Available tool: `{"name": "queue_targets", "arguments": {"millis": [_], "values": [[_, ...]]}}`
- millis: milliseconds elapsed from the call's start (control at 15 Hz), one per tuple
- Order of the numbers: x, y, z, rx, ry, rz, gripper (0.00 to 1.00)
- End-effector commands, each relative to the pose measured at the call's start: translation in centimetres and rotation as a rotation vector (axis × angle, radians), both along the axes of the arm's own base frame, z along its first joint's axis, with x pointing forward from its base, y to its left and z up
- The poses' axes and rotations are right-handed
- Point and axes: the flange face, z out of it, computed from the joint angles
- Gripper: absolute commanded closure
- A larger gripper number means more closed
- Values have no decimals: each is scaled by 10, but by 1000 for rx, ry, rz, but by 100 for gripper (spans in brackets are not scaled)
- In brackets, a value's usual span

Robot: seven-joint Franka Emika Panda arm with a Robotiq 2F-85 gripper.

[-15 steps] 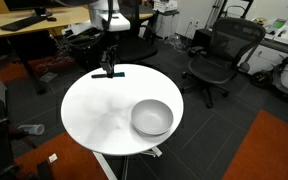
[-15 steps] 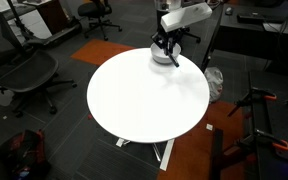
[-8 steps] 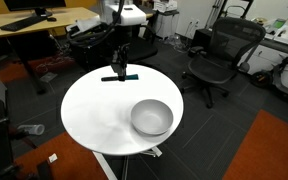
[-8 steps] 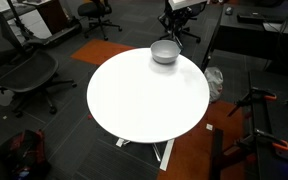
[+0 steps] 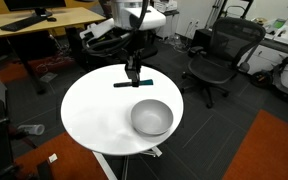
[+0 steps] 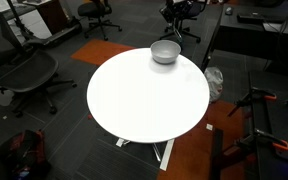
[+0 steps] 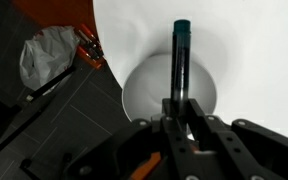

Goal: Pick up the marker and place it in the bowl

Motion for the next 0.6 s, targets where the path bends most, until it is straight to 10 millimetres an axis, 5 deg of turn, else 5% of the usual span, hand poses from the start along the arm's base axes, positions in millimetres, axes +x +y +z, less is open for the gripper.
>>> {"name": "queue_targets", "arguments": {"millis": [0,533], "values": [[18,-17,-6,-18,-24,18,95],[45,-43,-45,-19,-19,27,95]]}}
